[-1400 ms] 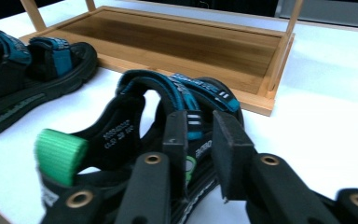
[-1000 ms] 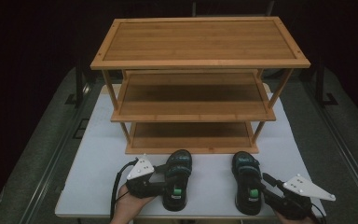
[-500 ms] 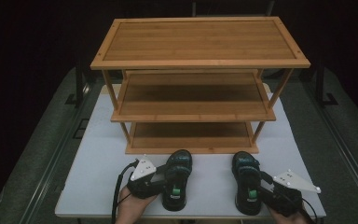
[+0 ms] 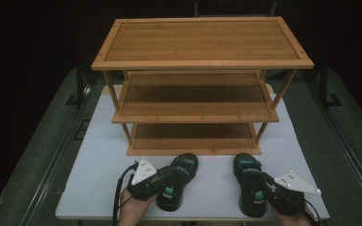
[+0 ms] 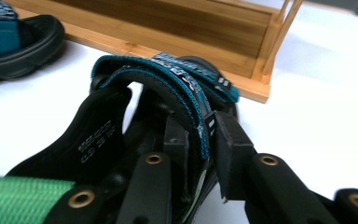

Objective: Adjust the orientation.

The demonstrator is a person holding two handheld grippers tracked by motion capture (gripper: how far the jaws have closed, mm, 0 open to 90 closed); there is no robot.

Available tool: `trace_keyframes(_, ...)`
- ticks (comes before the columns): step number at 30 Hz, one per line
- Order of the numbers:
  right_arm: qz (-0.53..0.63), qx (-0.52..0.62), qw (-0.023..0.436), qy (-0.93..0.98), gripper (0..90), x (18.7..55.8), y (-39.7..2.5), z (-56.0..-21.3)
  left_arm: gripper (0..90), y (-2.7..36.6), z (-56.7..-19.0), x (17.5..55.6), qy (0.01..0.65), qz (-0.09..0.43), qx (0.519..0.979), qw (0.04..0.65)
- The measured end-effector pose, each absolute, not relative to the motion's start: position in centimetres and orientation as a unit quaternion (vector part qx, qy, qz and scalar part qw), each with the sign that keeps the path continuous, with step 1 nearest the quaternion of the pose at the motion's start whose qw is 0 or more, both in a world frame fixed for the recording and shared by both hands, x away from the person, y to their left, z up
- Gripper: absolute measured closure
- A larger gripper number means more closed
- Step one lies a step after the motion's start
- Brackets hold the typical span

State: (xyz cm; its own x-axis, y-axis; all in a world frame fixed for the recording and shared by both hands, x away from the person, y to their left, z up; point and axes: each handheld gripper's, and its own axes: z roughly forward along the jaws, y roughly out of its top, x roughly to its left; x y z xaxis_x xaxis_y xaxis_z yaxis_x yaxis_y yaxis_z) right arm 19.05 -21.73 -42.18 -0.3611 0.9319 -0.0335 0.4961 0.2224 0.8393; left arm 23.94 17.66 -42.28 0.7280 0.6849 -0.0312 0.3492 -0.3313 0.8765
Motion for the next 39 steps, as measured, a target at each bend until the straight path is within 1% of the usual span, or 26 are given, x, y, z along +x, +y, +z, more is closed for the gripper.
trace_keyframes(4, 0.386, 0.487, 0.290, 0.728, 77.7, 19.0, -21.6, -42.2, 76.9, 17.7, -42.3, 23.9, 0.324, 0.176, 0.795, 0.481)
trace_keyframes(21, 0.409, 0.476, 0.289, 0.723, 80.1, 18.9, -21.7, -42.2, 77.8, 17.9, -42.4, 23.9, 0.330, 0.170, 0.784, 0.498)
trace_keyframes(39, 0.428, 0.453, 0.313, 0.716, 80.6, 18.5, -20.0, -41.3, 77.9, 17.8, -41.1, 23.6, 0.324, 0.201, 0.770, 0.511)
